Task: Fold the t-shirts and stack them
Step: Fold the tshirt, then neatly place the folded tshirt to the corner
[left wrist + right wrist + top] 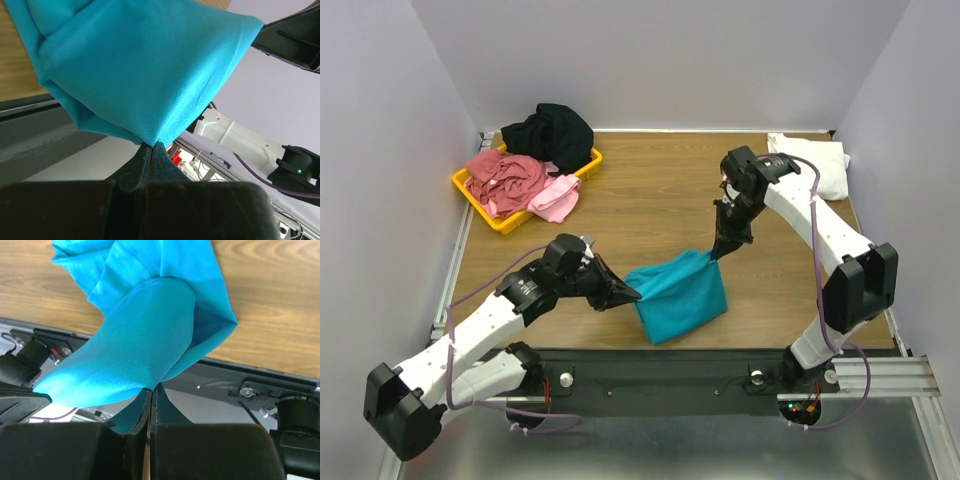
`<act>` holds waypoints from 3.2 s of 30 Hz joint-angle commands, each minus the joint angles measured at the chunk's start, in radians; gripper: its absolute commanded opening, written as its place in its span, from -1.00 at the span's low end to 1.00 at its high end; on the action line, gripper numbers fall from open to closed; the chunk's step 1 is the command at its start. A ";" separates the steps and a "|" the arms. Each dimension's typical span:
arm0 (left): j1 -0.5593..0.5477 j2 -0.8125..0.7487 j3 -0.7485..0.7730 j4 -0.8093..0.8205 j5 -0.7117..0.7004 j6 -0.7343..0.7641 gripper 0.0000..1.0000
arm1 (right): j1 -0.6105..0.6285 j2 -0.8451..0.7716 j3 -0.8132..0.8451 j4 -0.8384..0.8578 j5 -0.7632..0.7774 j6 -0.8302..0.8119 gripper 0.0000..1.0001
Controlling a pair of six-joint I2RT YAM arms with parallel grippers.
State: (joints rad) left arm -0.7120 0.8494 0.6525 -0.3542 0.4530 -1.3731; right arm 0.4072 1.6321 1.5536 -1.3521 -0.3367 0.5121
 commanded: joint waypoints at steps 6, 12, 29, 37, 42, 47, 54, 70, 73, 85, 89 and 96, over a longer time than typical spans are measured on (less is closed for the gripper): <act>0.166 0.141 0.013 0.027 0.170 0.218 -1.00 | -0.001 0.124 0.137 0.022 0.080 -0.050 -0.99; 0.313 0.321 0.105 -0.032 0.161 0.406 -0.26 | -0.028 0.279 0.272 0.093 0.107 -0.081 -0.46; 0.335 0.646 0.618 -0.256 -0.049 0.744 0.97 | -0.062 0.163 0.222 0.234 0.079 -0.099 0.53; 0.218 0.645 0.605 -0.267 -0.030 0.761 0.97 | -0.067 0.091 0.044 0.295 -0.040 -0.141 0.53; 0.083 0.639 0.625 -0.282 -0.068 0.724 0.97 | -0.114 0.035 -0.074 0.363 -0.180 -0.176 0.60; 0.033 0.608 0.555 -0.287 -0.062 0.683 0.97 | -0.212 -0.014 -0.191 0.410 -0.281 -0.253 0.65; 0.023 0.499 0.383 -0.284 -0.062 0.641 0.97 | -0.271 -0.032 -0.325 0.507 -0.354 -0.313 0.88; 0.016 0.511 0.214 -0.066 0.004 0.595 0.97 | -0.272 0.044 -0.478 0.676 -0.377 -0.363 0.96; 0.014 0.551 0.208 -0.045 0.012 0.612 0.97 | -0.271 0.066 -0.490 0.711 -0.400 -0.368 0.97; 0.008 0.675 0.248 -0.045 0.016 0.674 0.97 | -0.194 0.107 -0.552 0.771 -0.400 -0.385 0.97; 0.005 0.712 0.257 -0.046 0.023 0.692 0.97 | -0.154 0.107 -0.581 0.803 -0.397 -0.363 0.97; -0.003 0.763 0.291 -0.046 0.027 0.718 0.97 | -0.093 0.117 -0.581 0.826 -0.386 -0.357 0.97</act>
State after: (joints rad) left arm -0.7071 1.6077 0.8894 -0.4004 0.4625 -0.6907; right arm 0.2783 1.7313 0.9844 -0.5770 -0.7513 0.1619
